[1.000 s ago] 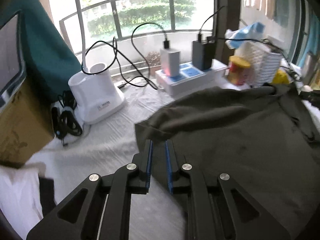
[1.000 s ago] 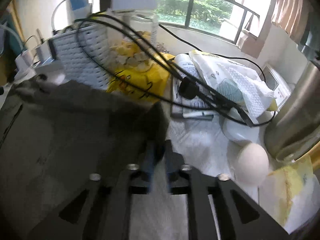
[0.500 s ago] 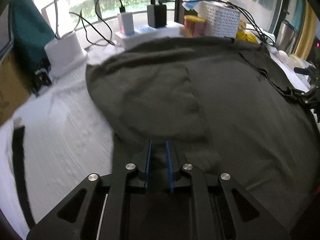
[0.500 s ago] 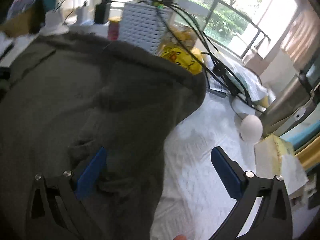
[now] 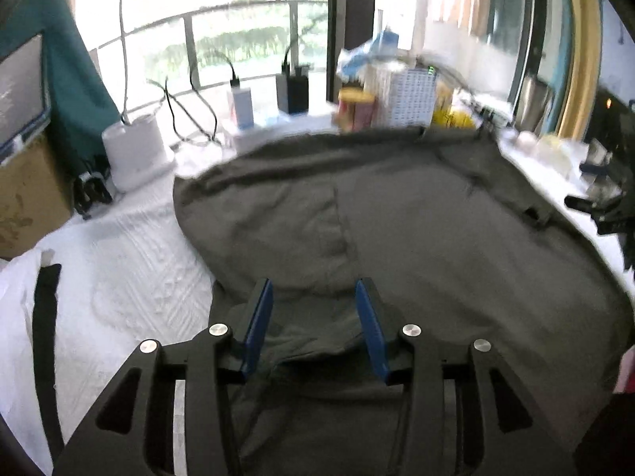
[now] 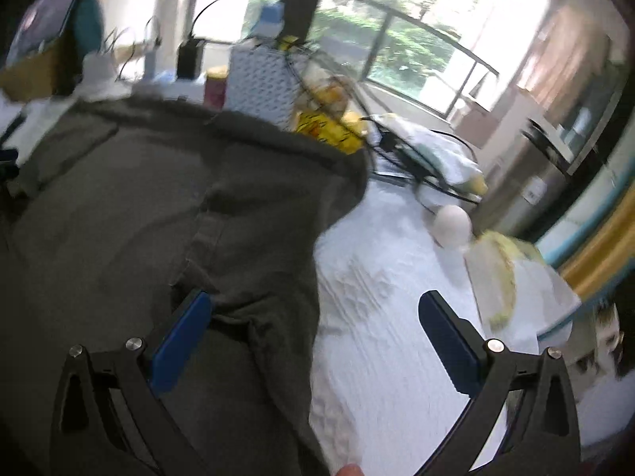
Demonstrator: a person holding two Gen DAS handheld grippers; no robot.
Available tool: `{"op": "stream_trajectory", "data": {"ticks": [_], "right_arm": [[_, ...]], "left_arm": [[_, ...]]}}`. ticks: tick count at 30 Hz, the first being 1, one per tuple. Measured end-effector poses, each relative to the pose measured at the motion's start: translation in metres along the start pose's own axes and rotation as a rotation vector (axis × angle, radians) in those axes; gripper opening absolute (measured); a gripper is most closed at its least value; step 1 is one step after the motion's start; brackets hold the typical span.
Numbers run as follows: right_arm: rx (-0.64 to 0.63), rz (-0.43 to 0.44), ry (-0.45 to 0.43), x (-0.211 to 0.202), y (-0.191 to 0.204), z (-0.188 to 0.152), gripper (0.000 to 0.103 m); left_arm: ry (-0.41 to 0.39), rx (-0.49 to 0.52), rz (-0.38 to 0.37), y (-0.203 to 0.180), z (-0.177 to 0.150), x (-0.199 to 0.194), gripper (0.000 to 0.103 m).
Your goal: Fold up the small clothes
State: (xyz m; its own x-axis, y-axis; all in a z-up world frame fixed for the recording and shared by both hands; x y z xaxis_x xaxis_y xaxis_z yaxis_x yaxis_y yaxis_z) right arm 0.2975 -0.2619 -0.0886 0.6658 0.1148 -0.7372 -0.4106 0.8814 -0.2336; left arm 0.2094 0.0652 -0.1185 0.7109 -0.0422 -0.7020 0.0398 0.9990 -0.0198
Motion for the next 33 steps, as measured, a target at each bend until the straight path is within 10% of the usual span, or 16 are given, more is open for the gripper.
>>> {"op": "stream_trajectory", "data": {"ticks": [6, 19, 33], "right_arm": [[0.095, -0.042, -0.053, -0.036, -0.002, -0.012, 0.103], [0.139, -0.041, -0.068, -0.104, -0.015, -0.072, 0.102], [0.251, 0.060, 0.026, -0.112, -0.002, -0.162, 0.073]], "left_arm": [[-0.060, -0.027, -0.038, -0.013, -0.004, -0.030, 0.066], [-0.136, -0.034, -0.062, -0.039, -0.044, -0.087, 0.067], [-0.148, -0.003, -0.060, -0.056, -0.086, -0.118, 0.067]]}}
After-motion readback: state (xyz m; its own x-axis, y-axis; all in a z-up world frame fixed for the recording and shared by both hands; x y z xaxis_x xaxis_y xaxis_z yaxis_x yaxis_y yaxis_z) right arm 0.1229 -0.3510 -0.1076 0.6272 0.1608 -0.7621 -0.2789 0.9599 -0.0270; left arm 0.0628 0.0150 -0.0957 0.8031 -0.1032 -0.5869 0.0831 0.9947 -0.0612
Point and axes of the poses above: each gripper's, at about its wrist camera, not at the fingertips, and x roughly the way its jaws point, y to its left, z to its top, the point moved 5 cm from there along x, roughly the way its jaws point
